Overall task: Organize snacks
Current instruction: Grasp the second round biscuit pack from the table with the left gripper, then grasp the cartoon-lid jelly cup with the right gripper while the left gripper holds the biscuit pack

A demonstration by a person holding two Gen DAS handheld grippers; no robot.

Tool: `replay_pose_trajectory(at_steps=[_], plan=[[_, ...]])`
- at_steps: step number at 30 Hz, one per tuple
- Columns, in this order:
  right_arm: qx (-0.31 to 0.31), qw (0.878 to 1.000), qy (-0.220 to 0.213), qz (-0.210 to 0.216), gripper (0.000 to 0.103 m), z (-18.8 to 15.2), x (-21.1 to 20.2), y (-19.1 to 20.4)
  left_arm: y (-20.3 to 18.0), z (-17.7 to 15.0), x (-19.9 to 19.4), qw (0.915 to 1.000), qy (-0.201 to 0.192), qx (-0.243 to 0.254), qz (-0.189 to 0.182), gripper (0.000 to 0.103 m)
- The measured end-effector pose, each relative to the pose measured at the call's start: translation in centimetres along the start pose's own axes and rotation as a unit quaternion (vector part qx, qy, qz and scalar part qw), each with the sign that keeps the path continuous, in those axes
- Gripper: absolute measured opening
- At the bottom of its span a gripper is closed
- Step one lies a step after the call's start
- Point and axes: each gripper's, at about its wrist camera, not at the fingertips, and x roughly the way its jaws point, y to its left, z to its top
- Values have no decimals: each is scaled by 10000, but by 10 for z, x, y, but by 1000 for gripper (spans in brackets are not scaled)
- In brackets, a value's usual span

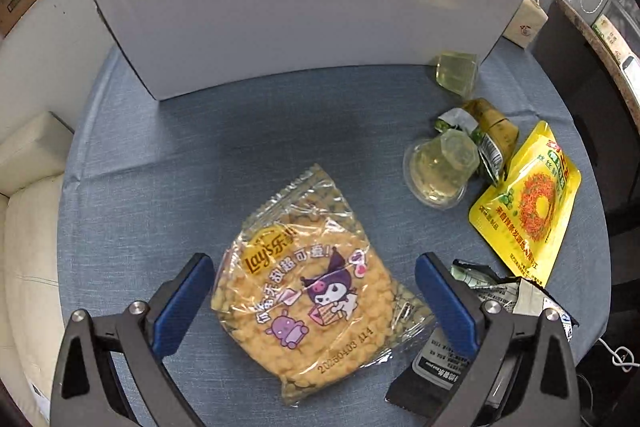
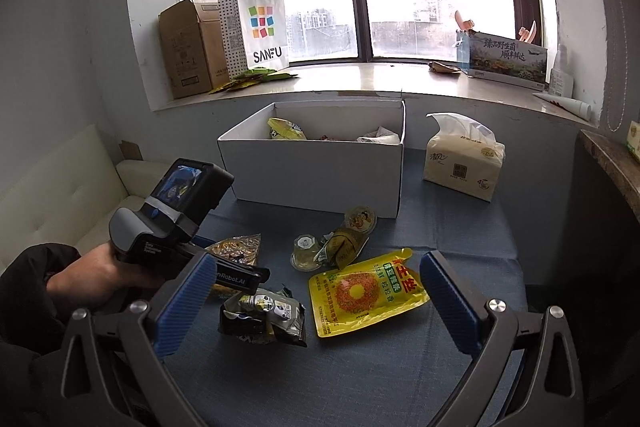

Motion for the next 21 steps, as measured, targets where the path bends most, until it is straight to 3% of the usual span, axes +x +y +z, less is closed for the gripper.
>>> replay_pose_trajectory(at_steps=[3, 5, 6, 8, 14, 21], plan=[[1, 10000, 15, 9, 103, 0, 1, 0, 4, 2, -1, 9999, 12, 37, -97, 97], [0, 10000, 28, 11, 103, -1, 2, 1, 4, 3, -4, 9999, -51, 118, -15, 81], [-11, 10000, 36, 20, 103, -1, 2, 1, 3, 6, -7, 9998, -83, 176, 5, 77], [-39, 10000, 43, 14, 103, -1, 2, 2, 3, 8, -9, 9996, -52, 217, -184, 77], [-15, 9999, 107, 58, 103, -1, 9, 0, -5, -3, -55, 9948, -876, 481, -198, 76], [0, 9982, 582, 141, 103, 12, 69, -17, 10, -36, -128, 9762, -1986, 562, -670, 76]])
